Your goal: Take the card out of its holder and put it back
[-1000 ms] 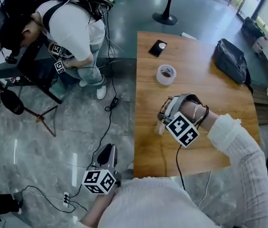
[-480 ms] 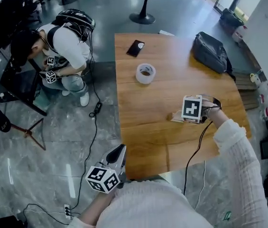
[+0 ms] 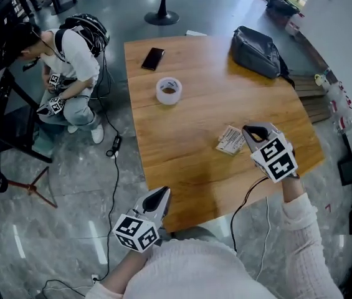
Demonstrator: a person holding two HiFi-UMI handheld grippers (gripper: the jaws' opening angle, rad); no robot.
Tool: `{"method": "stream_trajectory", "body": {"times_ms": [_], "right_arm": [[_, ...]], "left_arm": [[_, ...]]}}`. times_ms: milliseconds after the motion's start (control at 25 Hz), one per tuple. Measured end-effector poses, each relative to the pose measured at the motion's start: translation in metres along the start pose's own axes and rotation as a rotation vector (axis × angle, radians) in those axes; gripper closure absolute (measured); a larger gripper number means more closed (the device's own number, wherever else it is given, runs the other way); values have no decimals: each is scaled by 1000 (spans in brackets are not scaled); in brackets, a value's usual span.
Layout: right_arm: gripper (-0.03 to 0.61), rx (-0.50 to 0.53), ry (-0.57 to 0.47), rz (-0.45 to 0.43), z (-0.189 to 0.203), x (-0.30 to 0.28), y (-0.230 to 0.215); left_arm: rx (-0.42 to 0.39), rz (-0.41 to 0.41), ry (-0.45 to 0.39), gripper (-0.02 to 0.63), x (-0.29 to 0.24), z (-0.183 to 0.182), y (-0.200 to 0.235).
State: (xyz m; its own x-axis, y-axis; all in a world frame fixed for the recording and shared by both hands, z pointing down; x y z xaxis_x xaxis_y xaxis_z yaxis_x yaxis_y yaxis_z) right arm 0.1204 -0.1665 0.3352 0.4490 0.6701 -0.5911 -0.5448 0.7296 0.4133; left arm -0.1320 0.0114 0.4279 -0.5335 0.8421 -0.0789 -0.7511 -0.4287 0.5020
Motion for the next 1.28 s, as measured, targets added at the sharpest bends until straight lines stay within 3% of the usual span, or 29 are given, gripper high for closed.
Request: {"method": "stream_trajectory", "body": {"times_ms": [80,240,360,440,760,1280], "right_arm": [[580,-140,-135,-17,2,17,42],[580,-461,-228,-117,22,14,129],[580,-685,-327,-169,21,11,160],[580,-771,-381,-197,16,13,169],[580,-885,-427,-225,14,16,183],[581,-865,-367,-187,20,16,186]], "left_arm": [[2,38,22,604,-12,0,-8],[-9,109,97,604,-33,8,-28],[-16,130,154,604,-44,14,-38],[-18,133,176,604,-48,16,-41],[-12,102,194,604,-48,17,-35],[-29,128,220,604,-52,20,-41]]}}
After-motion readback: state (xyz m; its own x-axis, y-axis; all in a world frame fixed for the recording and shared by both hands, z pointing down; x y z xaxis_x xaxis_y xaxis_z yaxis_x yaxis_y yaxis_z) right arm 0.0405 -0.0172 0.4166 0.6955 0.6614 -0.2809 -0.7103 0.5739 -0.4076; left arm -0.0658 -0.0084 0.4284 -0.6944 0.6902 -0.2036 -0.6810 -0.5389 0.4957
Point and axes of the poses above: the fingertips, and each gripper's own axes: x backward along the fingers, y to its left, z out of its underside, the point moved 5 cm from there along x, backward along the fingers, and after that the axes turned 8 degrees about -y, right-handed, at the moved point
